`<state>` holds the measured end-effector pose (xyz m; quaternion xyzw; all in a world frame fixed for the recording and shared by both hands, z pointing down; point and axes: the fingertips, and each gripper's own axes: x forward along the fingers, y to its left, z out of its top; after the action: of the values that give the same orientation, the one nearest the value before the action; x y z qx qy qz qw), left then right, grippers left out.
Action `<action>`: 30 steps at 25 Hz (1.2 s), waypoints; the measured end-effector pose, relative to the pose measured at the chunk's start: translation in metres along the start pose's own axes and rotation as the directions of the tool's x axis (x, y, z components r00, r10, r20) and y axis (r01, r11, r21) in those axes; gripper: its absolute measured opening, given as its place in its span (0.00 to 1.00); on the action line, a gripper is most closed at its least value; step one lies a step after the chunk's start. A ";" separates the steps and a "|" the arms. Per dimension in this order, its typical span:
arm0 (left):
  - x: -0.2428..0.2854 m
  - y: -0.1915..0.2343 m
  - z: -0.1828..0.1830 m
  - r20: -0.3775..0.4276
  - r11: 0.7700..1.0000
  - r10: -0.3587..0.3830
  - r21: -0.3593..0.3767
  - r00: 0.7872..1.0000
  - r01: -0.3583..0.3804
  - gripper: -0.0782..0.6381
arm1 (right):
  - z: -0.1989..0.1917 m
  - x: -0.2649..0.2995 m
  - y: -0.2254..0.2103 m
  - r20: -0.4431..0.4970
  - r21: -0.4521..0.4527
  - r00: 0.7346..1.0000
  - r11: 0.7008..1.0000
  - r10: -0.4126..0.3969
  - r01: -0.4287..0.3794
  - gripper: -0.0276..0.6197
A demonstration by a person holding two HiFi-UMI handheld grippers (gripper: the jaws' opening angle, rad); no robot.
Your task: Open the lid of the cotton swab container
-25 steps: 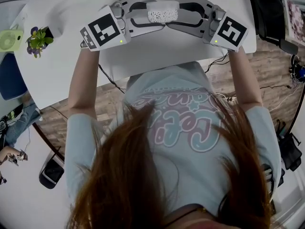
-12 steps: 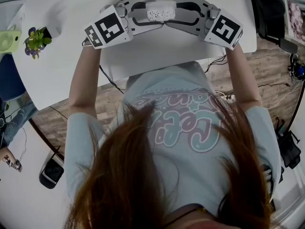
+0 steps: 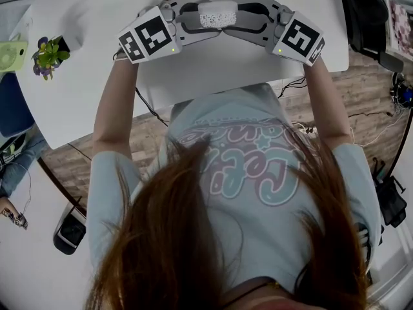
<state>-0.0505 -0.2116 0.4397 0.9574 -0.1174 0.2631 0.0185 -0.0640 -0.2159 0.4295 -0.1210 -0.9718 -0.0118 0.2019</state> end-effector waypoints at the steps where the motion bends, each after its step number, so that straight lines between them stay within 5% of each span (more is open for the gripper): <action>1: 0.000 0.000 -0.001 0.000 1.000 -0.001 -0.002 1.000 0.001 0.37 | 0.000 0.000 0.000 -0.002 0.001 1.000 1.000 0.000 0.000 0.35; 25: 0.000 0.001 -0.012 -0.015 0.999 0.011 -0.042 1.000 -0.012 0.37 | -0.003 0.009 -0.002 -0.006 -0.003 1.000 1.000 -0.012 0.012 0.35; 30: 0.001 0.003 -0.013 -0.025 0.994 0.011 -0.108 1.000 -0.013 0.37 | -0.004 0.006 -0.003 0.007 0.019 1.000 1.000 -0.019 0.019 0.36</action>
<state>-0.0571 -0.2138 0.4513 0.9511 -0.1371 0.2679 0.0701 -0.0687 -0.2180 0.4355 -0.1099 -0.9737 -0.0040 0.1995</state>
